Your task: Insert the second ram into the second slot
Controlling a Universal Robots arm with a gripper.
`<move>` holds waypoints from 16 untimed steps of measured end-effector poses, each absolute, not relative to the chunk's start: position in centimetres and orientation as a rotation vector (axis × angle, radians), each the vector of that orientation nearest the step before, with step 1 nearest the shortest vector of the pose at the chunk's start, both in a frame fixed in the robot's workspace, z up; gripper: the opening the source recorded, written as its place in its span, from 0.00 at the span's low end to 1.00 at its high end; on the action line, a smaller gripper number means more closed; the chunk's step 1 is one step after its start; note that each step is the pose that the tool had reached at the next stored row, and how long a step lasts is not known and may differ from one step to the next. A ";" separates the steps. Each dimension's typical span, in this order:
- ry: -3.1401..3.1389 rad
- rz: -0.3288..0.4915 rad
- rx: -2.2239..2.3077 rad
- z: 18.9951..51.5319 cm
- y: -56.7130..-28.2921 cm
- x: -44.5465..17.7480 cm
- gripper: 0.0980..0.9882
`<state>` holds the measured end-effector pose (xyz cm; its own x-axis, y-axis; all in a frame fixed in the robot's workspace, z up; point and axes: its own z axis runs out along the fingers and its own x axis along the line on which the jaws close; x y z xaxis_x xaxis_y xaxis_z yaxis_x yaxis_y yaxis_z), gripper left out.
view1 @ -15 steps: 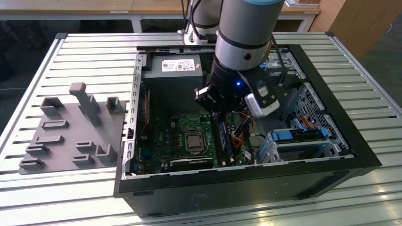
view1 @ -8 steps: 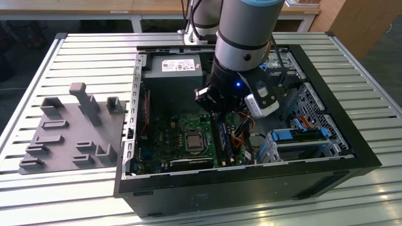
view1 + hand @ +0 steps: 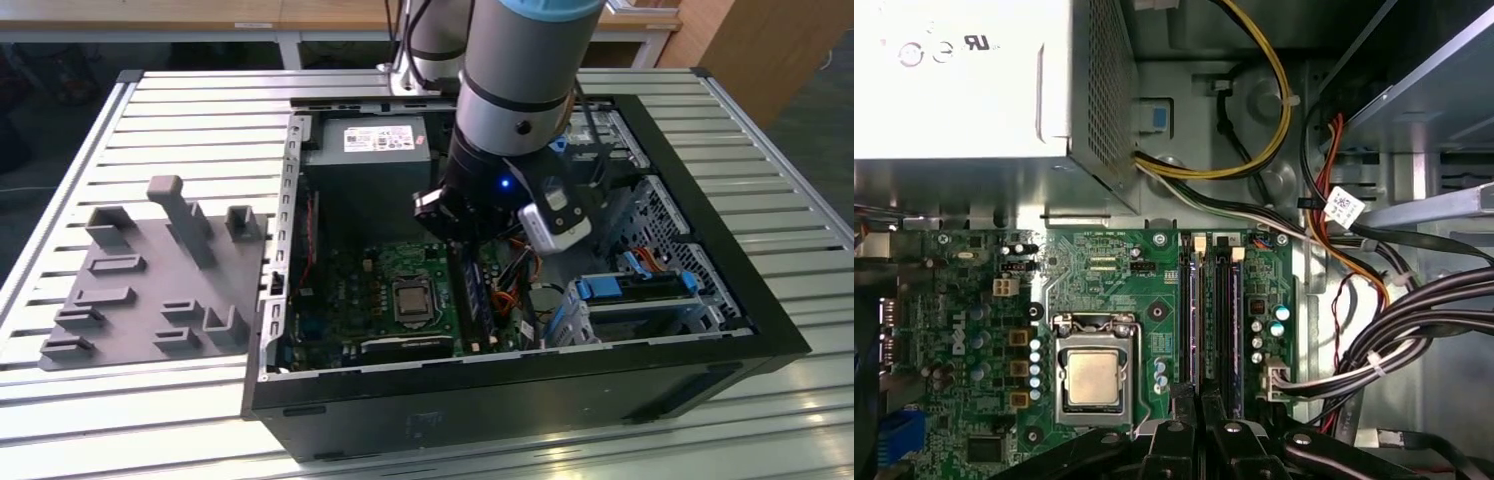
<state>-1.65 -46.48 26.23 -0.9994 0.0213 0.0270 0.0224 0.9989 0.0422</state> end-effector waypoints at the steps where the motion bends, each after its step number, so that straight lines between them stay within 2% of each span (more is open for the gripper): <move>1: -3.114 -0.066 -0.034 26.2 -46.5 -1.7 0.04; 16: -3.108 -0.066 -0.034 25.5 -46.5 -1.6 0.04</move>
<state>-1.65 -46.48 25.50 -0.9992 0.0213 0.0335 0.0227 0.9989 0.0419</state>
